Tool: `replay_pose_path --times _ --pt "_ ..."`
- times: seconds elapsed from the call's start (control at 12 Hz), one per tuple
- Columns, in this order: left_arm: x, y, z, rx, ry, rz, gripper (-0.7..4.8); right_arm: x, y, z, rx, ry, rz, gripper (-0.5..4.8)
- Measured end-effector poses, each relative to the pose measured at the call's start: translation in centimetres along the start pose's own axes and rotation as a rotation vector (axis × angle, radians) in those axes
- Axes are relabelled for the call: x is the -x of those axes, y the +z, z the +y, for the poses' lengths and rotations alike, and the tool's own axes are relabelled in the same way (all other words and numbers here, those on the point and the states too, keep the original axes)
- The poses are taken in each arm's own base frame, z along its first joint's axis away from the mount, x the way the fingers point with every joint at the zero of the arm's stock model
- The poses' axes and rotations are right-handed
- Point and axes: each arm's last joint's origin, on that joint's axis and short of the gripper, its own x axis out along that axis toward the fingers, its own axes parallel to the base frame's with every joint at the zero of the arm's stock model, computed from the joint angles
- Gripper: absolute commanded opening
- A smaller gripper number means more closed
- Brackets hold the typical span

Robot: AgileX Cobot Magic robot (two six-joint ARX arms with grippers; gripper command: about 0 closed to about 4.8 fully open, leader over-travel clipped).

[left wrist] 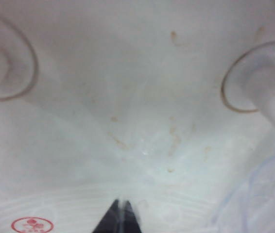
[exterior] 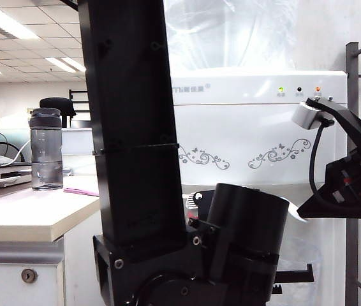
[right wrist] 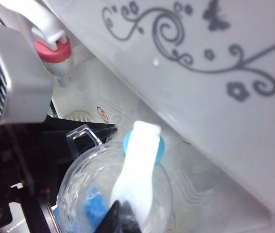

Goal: Pick up the plastic mug from the left desk, go to the cold water outlet of the water dispenser, press the vertical switch to get some water, then put the mug back on the desk.

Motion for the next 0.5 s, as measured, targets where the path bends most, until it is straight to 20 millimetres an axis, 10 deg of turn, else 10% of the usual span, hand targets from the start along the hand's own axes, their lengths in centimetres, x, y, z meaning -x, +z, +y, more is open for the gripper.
replay_pose_path --times 0.5 --pt "0.0 0.0 0.0 0.0 0.0 0.0 -0.05 -0.01 0.06 -0.03 0.003 -0.003 -0.006 -0.01"
